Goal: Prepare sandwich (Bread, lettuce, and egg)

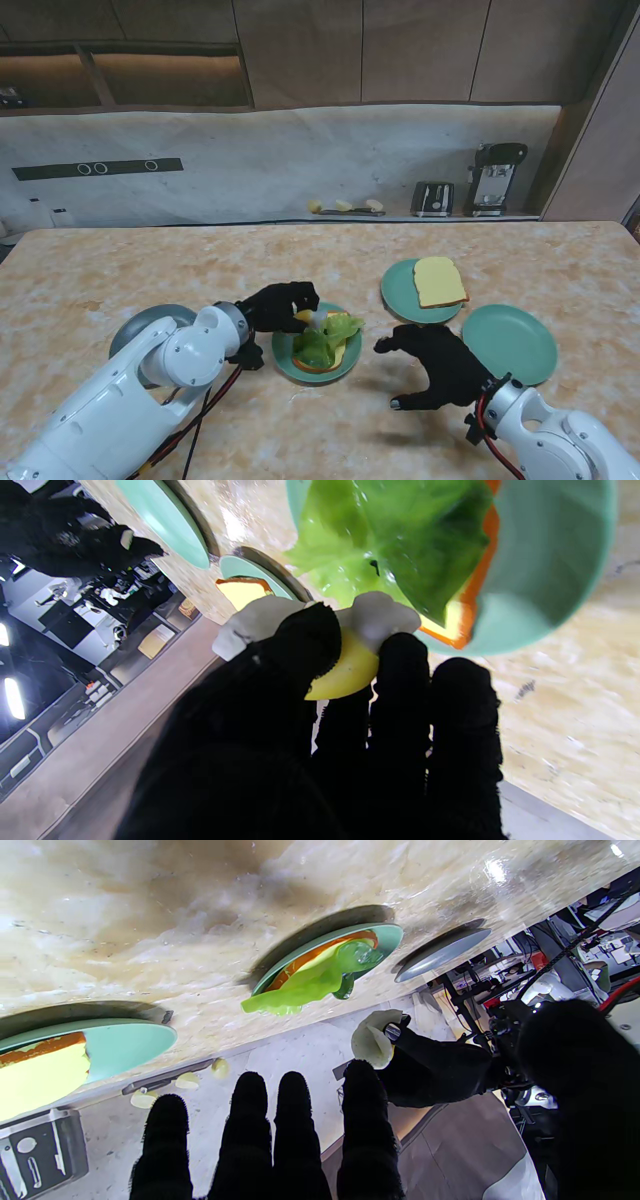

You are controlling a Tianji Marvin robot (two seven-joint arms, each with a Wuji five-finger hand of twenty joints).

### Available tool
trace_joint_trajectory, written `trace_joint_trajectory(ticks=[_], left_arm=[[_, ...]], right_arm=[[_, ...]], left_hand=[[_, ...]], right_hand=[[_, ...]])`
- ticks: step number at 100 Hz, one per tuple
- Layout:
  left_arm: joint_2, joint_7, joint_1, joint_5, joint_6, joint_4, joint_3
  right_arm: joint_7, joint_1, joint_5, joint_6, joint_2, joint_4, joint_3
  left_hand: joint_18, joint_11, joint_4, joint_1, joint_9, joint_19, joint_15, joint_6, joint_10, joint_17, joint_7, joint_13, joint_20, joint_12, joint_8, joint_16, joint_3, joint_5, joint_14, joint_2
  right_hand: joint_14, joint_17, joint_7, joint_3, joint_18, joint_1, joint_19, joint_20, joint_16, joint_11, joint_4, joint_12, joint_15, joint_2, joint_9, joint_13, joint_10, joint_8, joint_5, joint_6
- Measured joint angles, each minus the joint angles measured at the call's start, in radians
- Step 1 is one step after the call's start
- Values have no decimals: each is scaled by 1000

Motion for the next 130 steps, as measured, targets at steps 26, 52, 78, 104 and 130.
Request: trace_joint_trajectory(ticks=[26, 52, 78, 104, 130], left_arm=[[-7, -19, -48, -26, -11, 46, 69], [-8, -16, -89, 61, -31, 80, 123], [-6, -41, -125, 60, -22, 105, 153], [-1, -57, -137, 93, -25, 115, 171], [9, -86, -135, 117, -35, 106, 165]], right_arm=[[2, -8, -5, 6, 0, 0, 11], [4, -16, -10, 7, 0, -2, 21], [3, -20, -12, 8, 0, -1, 24], [3, -20, -9, 9, 0, 1, 24], [8, -20, -10, 10, 0, 1, 24]], left_hand=[[0, -11, 0, 0, 0, 0, 0, -3, 0, -5, 0, -2, 3, 1, 0, 0, 0, 0, 0, 0], [0, -12, 0, 0, 0, 0, -1, -8, 0, -22, 0, -8, 33, 3, 0, 0, 0, 0, 0, 0], [0, -46, 0, -7, -8, -18, -26, -11, 0, -72, -42, -47, 51, 3, 0, 0, -9, -1, 3, 0], [4, -73, 13, -74, -170, -96, -143, -30, -1, -250, -172, -200, 117, -149, -49, -114, -43, -15, 18, 41], [7, -128, 37, -97, -275, -224, -335, -20, 3, -368, -385, -301, 105, -521, -264, -303, -114, -1, 33, 133]], right_hand=[[0, 0, 0, 0, 0, 0, 0, -1, 0, 0, 0, 0, 0, 0, 0, 0, 0, 0, 0, 0], [0, 0, 0, 0, 0, 0, 0, -9, 0, 0, 0, 0, 0, 0, 0, 0, 0, 0, 0, 0], [0, 0, 0, 0, 0, 0, 0, -9, 0, 8, 0, 0, 0, 0, 0, 0, 0, 0, 1, 0], [0, -2, 0, 0, 0, 0, 0, -9, 0, 8, 0, 0, 0, 2, 0, 0, 0, 0, 1, 0], [0, -3, 1, 0, 0, 0, 0, -9, 0, 8, 0, 0, 0, 2, 0, 0, 0, 0, 1, 0]])
